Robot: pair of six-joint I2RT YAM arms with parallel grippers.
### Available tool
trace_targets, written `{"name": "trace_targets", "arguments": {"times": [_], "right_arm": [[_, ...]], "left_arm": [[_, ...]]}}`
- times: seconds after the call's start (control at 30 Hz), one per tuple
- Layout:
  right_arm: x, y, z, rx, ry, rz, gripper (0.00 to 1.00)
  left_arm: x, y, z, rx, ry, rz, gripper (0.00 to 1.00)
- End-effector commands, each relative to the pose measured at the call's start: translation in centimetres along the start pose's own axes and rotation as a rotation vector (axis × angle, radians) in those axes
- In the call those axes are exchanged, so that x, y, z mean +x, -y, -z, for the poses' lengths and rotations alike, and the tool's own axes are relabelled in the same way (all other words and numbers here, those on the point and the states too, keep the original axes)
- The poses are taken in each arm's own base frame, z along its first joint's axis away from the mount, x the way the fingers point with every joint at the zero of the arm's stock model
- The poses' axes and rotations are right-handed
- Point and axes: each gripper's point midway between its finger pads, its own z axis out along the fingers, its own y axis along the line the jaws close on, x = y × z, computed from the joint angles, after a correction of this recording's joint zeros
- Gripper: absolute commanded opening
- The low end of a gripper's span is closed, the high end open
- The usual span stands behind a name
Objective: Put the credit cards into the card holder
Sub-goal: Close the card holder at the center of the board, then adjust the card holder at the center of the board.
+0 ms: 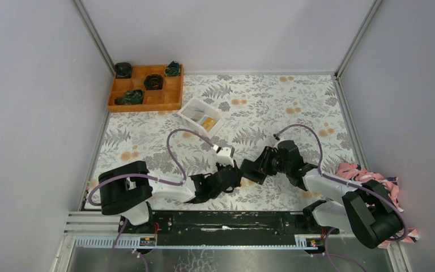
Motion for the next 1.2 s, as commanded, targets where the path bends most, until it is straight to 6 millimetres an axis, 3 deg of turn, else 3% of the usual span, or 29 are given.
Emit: {"name": "trace_targets", "arguments": {"times": [0.0, 0.23, 0.43, 0.6, 0.87, 1.17], "right_arm": [[-1.3, -2.9, 0.9, -0.052, -0.002, 0.087, 0.34], [-2.8, -5.5, 2.1, -0.089, 0.03, 0.144, 0.34], [-4.4, -4.8, 3.2, -0.016, 0.109, 0.2, 0.34], [-5.9, -1.6, 3.3, 0.156, 0.189, 0.212, 0.32], [-6.2, 3.6, 1.5, 0.386, 0.184, 0.19, 0.22], [-5.0, 5.4, 0.8, 0.428, 0.129, 0.18, 0.18]], "left_arm": [[0.7, -0.2, 1.3, -0.048, 0.051, 0.07, 0.06], [4.1, -1.2, 0.5, -0.094, -0.022, 0.075, 0.06], [6.2, -2.0, -0.3, -0.147, -0.078, 0.068, 0.06], [7.1, -2.8, -0.8, -0.191, -0.095, 0.073, 0.06], [6.1, -4.8, -0.9, -0.274, -0.056, 0.081, 0.06], [4.2, -7.0, -1.4, -0.305, -0.018, 0.138, 0.06]]}}
